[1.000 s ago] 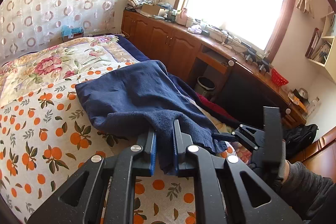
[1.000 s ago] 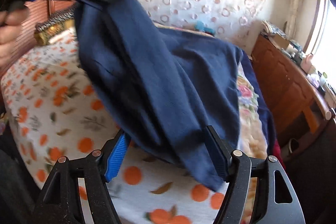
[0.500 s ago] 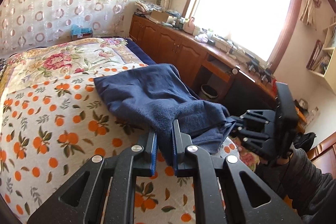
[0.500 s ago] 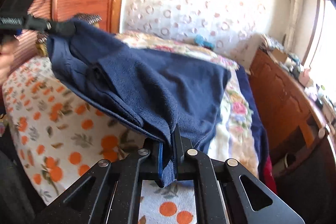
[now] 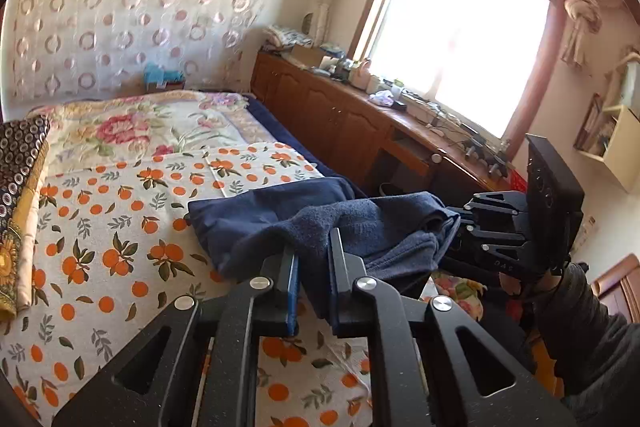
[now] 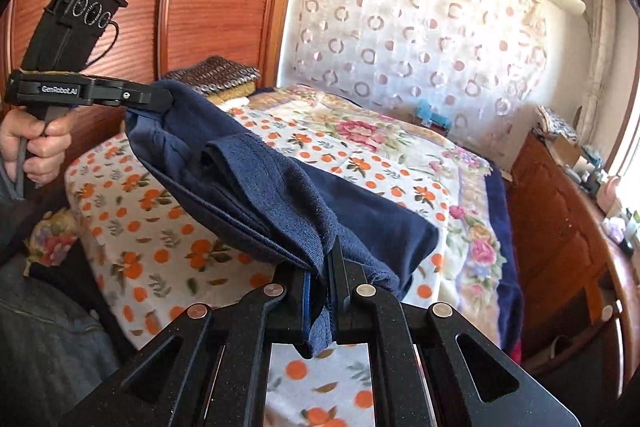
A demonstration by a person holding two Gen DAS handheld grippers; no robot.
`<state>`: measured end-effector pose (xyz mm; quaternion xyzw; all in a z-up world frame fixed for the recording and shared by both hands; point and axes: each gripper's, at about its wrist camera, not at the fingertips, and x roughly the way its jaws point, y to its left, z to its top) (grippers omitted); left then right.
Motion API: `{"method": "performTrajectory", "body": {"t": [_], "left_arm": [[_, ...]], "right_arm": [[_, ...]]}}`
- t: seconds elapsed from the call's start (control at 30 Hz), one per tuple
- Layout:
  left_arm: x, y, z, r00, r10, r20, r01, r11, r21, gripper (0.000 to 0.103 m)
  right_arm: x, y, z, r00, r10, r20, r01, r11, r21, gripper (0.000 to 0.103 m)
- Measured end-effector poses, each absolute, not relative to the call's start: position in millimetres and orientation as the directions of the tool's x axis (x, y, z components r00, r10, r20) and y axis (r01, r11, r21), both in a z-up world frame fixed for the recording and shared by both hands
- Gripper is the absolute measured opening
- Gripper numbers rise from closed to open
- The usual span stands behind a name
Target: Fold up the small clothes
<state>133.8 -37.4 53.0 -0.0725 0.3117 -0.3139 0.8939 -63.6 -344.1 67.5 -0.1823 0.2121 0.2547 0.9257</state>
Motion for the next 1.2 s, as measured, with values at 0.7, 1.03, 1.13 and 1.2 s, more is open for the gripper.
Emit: {"method": "performTrajectory", "body": {"t": [0.7, 1.03, 1.13, 1.2], "left_arm": [[258, -61, -25, 0.552, -0.446, -0.704, 0.447, 0.871, -0.201, 0.075], [276, -70, -52, 0.519, -0.436, -0.736, 0.449, 0.871, -0.199, 0.075], [278, -71, -56, 0.516, -0.438, -0.736, 0.451, 0.870, -0.201, 0.075], [278, -71, -59, 0.517, -0.438, -0.735, 0.454, 0.869, -0.198, 0.075]], "right_arm": [[155, -330, 70, 0.769, 0.228, -0.597, -0.335, 0.939, -0.072, 0.051], [78, -322, 76, 0.851, 0.177, -0.494, -0.254, 0.963, -0.092, 0.051], [71, -324, 75, 0.867, 0.158, -0.472, -0.217, 0.973, -0.074, 0.051], [75, -321, 65, 0.851, 0.201, -0.485, -0.261, 0.963, -0.060, 0.051]]}}
